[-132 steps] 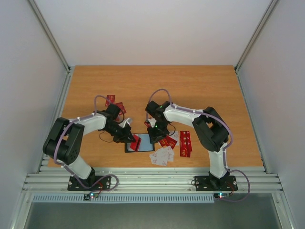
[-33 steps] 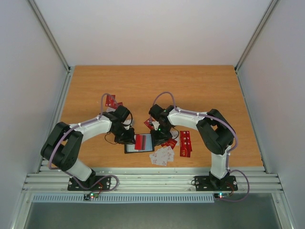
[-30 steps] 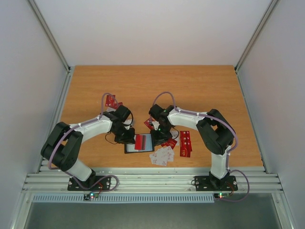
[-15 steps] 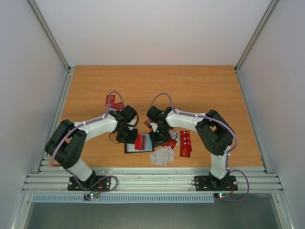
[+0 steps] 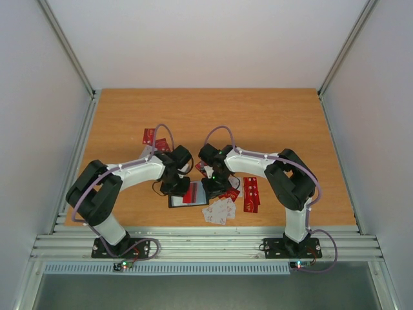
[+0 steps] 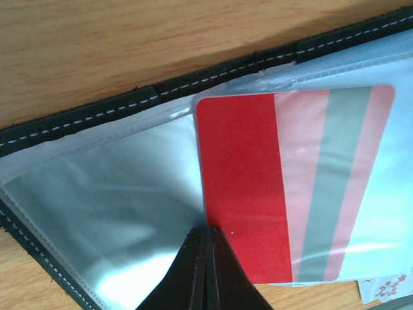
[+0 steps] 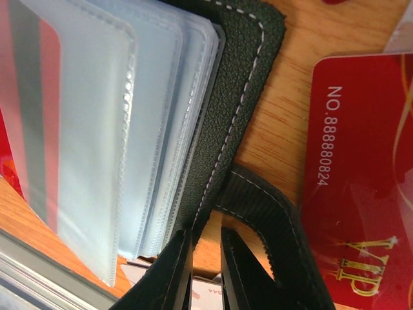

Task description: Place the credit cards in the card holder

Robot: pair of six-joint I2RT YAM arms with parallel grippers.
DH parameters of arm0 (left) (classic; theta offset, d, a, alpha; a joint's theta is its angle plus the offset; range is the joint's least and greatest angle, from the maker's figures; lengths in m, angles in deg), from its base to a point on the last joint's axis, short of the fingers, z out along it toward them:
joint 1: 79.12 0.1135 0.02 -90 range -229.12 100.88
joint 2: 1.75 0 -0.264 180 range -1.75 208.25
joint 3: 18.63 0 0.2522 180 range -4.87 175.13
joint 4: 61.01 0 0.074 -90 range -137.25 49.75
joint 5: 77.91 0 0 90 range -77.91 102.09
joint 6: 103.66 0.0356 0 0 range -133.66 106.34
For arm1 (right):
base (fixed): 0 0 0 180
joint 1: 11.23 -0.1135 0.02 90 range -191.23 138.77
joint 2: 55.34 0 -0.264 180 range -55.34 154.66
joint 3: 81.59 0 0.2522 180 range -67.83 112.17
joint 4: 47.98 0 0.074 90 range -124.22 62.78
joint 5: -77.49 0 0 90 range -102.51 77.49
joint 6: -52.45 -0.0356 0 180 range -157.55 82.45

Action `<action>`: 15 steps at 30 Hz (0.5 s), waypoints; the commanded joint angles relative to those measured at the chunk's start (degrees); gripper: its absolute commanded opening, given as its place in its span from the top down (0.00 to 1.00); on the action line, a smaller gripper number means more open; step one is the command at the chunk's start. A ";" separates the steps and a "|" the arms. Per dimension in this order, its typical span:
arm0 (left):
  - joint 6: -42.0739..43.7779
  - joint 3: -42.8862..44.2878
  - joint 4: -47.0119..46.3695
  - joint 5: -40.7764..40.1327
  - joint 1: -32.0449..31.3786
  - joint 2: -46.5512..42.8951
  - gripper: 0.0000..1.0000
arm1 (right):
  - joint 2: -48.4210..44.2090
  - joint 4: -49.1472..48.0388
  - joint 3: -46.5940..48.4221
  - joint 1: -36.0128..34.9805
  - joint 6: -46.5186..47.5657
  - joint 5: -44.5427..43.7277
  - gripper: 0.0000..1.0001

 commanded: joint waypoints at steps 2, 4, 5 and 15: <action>-1.82 -0.59 -3.08 2.08 -0.27 -1.77 0.99 | 1.62 -1.33 0.75 -0.67 -1.43 0.98 0.86; -2.11 -1.12 -4.29 3.40 -0.33 -2.24 0.99 | 1.75 -1.52 0.68 -0.67 -1.67 1.26 0.86; -2.14 -1.38 -4.85 4.22 -0.30 -2.36 0.98 | 1.88 -1.62 0.67 -0.65 -1.72 1.37 0.86; -3.64 -2.76 -7.43 7.41 -0.33 -4.82 0.96 | 2.20 -2.48 0.10 -0.67 -2.51 2.20 0.86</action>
